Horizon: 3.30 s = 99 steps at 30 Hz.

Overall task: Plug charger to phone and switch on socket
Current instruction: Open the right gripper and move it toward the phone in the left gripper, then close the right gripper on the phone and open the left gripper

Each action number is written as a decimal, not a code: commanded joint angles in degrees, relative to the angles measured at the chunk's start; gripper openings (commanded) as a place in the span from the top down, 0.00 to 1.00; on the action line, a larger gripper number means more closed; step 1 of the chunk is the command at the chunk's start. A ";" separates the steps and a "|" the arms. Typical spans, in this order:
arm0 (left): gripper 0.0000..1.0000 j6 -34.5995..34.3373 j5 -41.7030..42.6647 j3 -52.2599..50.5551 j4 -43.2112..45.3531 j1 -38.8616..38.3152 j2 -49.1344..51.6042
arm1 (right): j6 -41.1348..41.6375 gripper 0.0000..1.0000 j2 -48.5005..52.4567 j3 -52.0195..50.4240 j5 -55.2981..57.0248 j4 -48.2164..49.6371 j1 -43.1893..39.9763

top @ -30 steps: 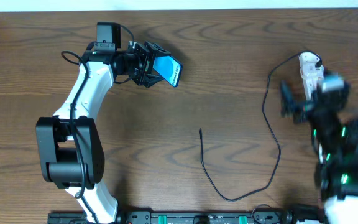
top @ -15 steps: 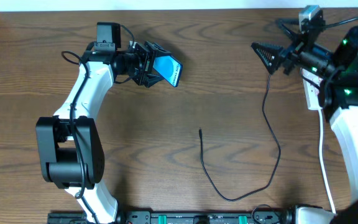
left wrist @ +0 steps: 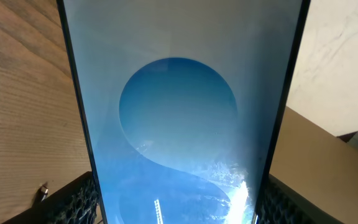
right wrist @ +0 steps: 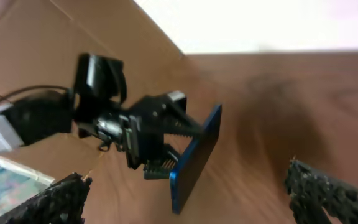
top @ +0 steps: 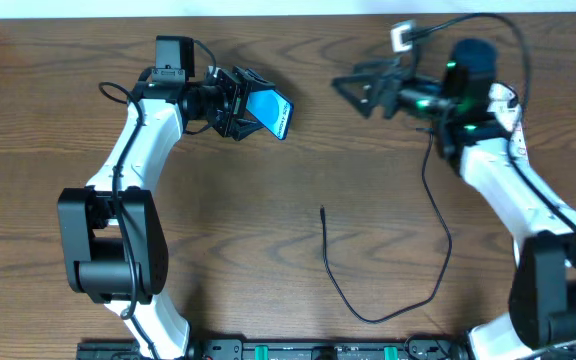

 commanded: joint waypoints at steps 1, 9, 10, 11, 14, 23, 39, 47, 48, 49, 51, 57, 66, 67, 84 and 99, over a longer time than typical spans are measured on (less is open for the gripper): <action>0.93 0.11 -0.90 0.07 0.33 -0.17 -1.84 | -0.24 0.01 2.03 0.79 2.62 0.17 2.67; 0.93 0.11 -2.47 0.07 0.31 -0.17 -1.84 | -4.04 0.01 3.50 0.76 8.48 -3.56 4.66; 0.93 0.09 -3.17 0.07 0.31 -0.17 -1.84 | -4.02 0.01 3.52 0.79 9.11 -4.11 4.63; 0.93 0.09 -3.80 0.07 0.31 -0.17 -1.84 | -4.00 0.01 3.52 0.79 9.79 -4.79 4.63; 0.93 -1.20 -5.05 0.07 0.33 -0.17 -1.84 | -4.11 0.01 3.52 0.79 11.28 -6.71 4.70; 0.93 -3.13 -5.03 0.07 0.33 -0.20 -1.84 | -8.11 0.01 3.54 0.76 11.26 -8.17 6.80; 0.93 -8.72 -7.78 0.07 0.37 -5.03 -1.84 | -10.03 0.01 3.54 0.76 17.22 -13.38 11.17; 0.93 -11.74 -7.30 0.07 0.33 -5.90 -1.84 | -9.99 0.01 3.54 0.76 19.89 -13.44 12.20; 0.93 -12.59 -7.32 0.07 0.35 -6.05 -1.84 | -9.99 0.01 3.54 0.76 20.04 -13.51 12.20; 0.93 -13.09 -7.32 0.07 0.35 -6.16 -1.84 | -9.99 0.01 3.54 0.76 20.04 -13.53 12.20; 0.93 -13.46 -7.30 0.07 0.37 -6.43 -1.84 | -9.99 0.01 3.54 0.74 20.04 -13.84 12.20; 0.93 -13.46 -7.30 0.07 0.37 -7.65 -1.84 | -10.01 0.01 3.69 0.72 21.16 -14.84 12.20; 0.93 -14.45 -7.32 0.07 2.21 -9.86 -1.84 | -10.01 0.01 3.72 0.70 21.73 -14.88 12.20; 0.93 -15.08 -7.28 0.07 2.54 -10.10 -1.84 | -10.01 0.01 3.72 0.68 21.75 -14.88 12.20; 0.93 -21.86 -7.32 0.07 4.66 -11.74 -1.84 | -9.99 0.06 3.80 0.68 25.57 -15.08 14.05; 0.93 -24.00 -5.33 0.07 7.43 -11.74 -1.84 | -10.01 0.21 3.80 0.68 26.05 -15.69 14.12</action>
